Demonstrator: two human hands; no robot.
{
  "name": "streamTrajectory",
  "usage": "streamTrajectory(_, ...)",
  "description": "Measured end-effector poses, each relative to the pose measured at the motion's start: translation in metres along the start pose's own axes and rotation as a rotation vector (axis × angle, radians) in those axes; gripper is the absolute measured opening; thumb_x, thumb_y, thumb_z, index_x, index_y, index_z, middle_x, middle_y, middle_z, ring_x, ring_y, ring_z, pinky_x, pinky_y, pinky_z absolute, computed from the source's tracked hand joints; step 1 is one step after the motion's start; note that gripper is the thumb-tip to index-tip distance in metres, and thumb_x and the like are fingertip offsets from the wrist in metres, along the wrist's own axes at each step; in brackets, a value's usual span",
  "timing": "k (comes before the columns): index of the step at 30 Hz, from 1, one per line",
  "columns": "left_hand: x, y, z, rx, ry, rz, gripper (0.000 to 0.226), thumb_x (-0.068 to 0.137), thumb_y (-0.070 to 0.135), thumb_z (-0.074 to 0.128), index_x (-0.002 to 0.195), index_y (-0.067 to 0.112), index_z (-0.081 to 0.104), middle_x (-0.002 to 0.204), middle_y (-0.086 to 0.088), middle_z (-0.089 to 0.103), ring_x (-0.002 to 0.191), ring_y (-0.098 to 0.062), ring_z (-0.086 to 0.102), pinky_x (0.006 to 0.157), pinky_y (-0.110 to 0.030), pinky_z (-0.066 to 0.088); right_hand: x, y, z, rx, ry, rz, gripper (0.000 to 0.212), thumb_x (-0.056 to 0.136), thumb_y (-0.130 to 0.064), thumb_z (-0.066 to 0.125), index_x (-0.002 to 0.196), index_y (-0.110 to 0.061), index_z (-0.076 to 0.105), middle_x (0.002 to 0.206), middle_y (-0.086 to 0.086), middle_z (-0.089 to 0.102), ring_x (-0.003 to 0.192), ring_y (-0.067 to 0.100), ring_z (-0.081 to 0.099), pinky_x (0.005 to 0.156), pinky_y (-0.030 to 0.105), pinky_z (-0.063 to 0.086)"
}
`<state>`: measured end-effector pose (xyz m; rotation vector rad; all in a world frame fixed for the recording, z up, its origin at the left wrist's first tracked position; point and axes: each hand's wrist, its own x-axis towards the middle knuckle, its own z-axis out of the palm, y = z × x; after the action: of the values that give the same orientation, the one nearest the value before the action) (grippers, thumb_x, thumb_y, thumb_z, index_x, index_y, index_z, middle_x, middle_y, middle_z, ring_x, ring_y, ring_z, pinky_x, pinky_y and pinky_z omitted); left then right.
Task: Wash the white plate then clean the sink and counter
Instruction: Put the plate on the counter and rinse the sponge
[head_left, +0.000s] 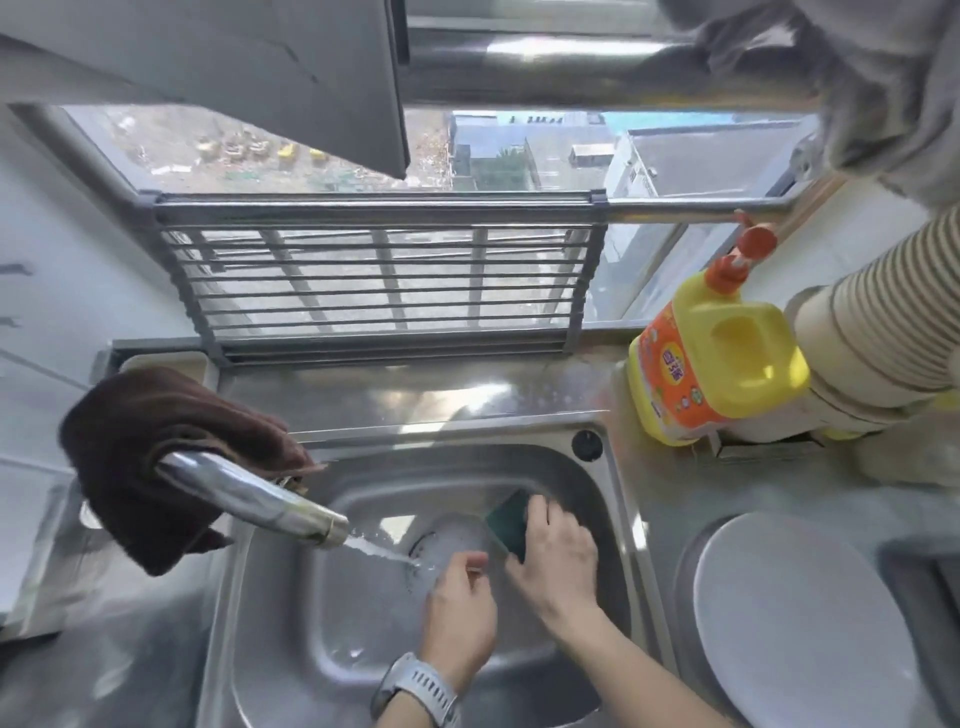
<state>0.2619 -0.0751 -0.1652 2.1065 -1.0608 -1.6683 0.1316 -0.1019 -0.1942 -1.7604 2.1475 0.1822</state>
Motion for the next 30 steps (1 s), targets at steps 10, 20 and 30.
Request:
streamTrajectory(10,-0.026,0.030,0.000,0.054,0.102,0.002,0.042,0.100,0.011,0.045,0.141,0.022,0.050,0.137,-0.007,0.058,0.128,-0.025,0.053,0.112,-0.040,0.041,-0.028,0.012,-0.042,0.000,0.097,-0.260,0.066,0.038,-0.017,0.076,0.096,-0.026,0.047,0.078,-0.006,0.060,0.067,0.020,0.059,0.058,0.031,0.047)
streamTrajectory(20,-0.015,0.149,-0.005,-0.074,0.135,0.293,0.040,0.101,0.011,0.046,0.138,0.025,0.052,0.128,0.003,0.061,0.122,-0.019,0.058,0.109,-0.041,0.047,0.084,0.021,-0.185,0.026,0.345,-0.400,0.044,0.072,0.004,0.059,0.106,-0.023,0.055,0.106,-0.005,0.063,0.101,0.020,0.055,0.085,0.030,0.049)
streamTrajectory(30,0.032,0.173,0.018,0.139,0.020,0.268,0.056,0.099,0.005,0.041,0.153,0.020,0.041,0.154,-0.003,0.050,0.142,-0.022,0.046,0.120,-0.034,0.035,0.121,0.038,-0.157,0.063,0.143,-0.400,0.050,0.074,0.009,0.052,0.115,-0.020,0.054,0.128,0.000,0.056,0.132,0.024,0.043,0.108,0.030,0.038)
